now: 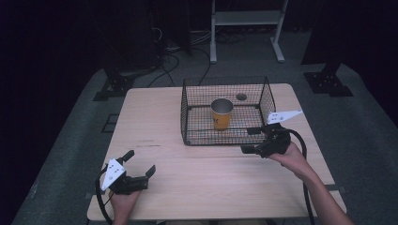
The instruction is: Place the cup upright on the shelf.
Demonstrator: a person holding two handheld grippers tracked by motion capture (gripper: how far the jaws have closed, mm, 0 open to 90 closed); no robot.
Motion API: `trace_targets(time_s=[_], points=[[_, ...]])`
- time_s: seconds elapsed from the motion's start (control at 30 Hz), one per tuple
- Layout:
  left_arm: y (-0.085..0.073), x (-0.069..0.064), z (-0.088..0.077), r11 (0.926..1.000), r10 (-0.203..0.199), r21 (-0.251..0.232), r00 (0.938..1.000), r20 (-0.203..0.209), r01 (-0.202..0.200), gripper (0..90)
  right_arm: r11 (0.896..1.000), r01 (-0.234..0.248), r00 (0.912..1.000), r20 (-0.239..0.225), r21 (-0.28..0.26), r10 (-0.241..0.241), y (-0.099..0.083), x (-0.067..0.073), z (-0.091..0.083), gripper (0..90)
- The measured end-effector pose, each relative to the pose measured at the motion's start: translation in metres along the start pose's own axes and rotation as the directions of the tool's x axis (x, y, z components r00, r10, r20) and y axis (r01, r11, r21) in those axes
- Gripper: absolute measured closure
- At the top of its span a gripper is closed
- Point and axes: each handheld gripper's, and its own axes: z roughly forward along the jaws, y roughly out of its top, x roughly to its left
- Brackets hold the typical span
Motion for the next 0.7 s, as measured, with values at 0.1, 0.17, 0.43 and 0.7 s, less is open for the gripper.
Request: trace_targets(time_s=[0.1,0.17,0.43,0.7], points=[[0.000,0.000,0.000,1.0000,0.001,-0.001,1.0000,0.000,-0.001,0.8,1.000,-0.001,1.0000,0.002,-0.002,0.001,-0.005,0.002,-0.001,5.2],[0.000,0.000,0.000,1.0000,0.002,-0.001,1.0000,0.000,-0.002,0.8,1.000,-0.006,1.0000,0.002,-0.002,0.006,-0.009,0.002,-0.002,5.2],[0.000,0.000,0.000,1.0000,0.005,0.001,1.0000,-0.001,-0.005,0.8,1.000,-0.015,0.9999,0.004,-0.006,0.015,-0.025,0.007,-0.006,5.2],[0.000,-0.001,0.000,1.0000,0.005,0.002,1.0000,-0.002,-0.005,0.8,0.999,-0.040,0.9991,0.010,-0.011,0.040,-0.045,0.011,-0.007,5.6]])
